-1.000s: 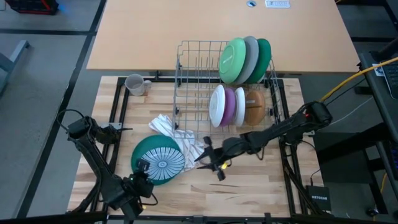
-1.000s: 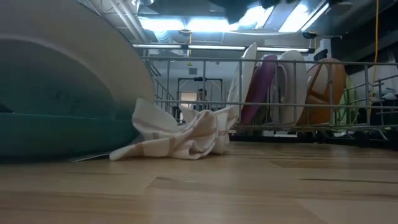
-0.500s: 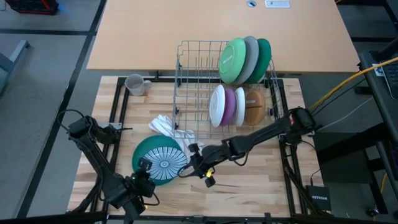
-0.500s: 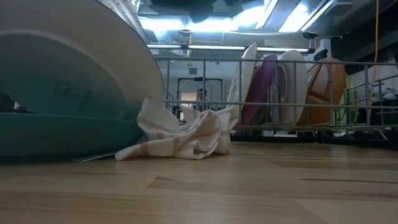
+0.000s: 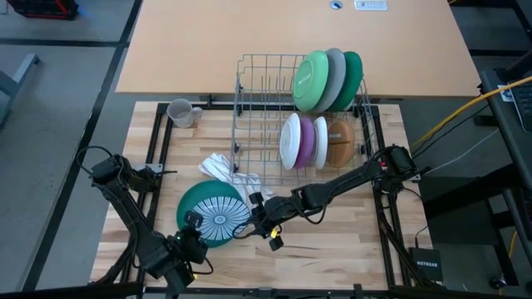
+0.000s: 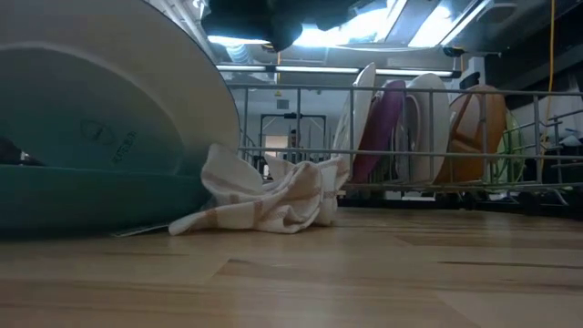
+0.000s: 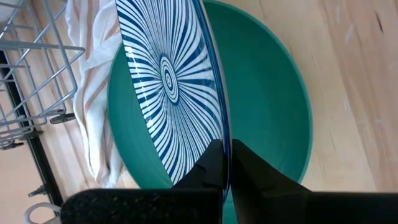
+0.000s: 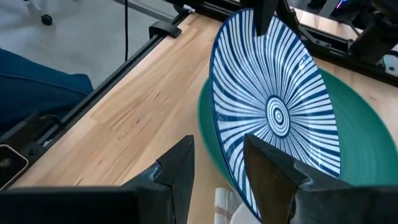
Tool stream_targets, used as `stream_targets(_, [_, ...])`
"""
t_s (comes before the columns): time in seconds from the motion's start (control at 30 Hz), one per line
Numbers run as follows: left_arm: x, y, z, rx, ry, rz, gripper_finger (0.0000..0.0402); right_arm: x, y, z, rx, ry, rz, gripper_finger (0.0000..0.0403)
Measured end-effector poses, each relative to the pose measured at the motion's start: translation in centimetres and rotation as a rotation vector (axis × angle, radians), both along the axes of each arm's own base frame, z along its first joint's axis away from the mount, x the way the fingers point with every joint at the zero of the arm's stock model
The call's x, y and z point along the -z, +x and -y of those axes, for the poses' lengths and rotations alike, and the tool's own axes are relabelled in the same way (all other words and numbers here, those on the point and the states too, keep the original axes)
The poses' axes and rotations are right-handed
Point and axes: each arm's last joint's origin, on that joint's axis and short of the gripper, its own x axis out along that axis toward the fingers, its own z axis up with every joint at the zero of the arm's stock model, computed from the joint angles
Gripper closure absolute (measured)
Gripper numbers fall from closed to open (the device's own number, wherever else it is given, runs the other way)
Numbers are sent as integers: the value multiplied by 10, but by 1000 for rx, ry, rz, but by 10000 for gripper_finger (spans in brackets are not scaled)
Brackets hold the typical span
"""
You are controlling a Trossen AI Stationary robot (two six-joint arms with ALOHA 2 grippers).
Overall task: Sort dishes
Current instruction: Put the blue patterned plate into the dish rack
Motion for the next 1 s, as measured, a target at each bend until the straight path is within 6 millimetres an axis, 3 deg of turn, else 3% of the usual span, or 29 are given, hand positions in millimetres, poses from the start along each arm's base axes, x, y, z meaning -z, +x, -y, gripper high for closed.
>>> stream_targets(0.33, [0,0,0,-1,-1,1,401,22,10,-2,47,-32,15,262])
stream_targets(0.63, [0,1,1,-6,-13,22,401,26,14,-1,128,-70,47,262])
stream_targets(1.0, [-18,14,1,-37,-59,102,401,42,17,-2,151,-4,-6,262])
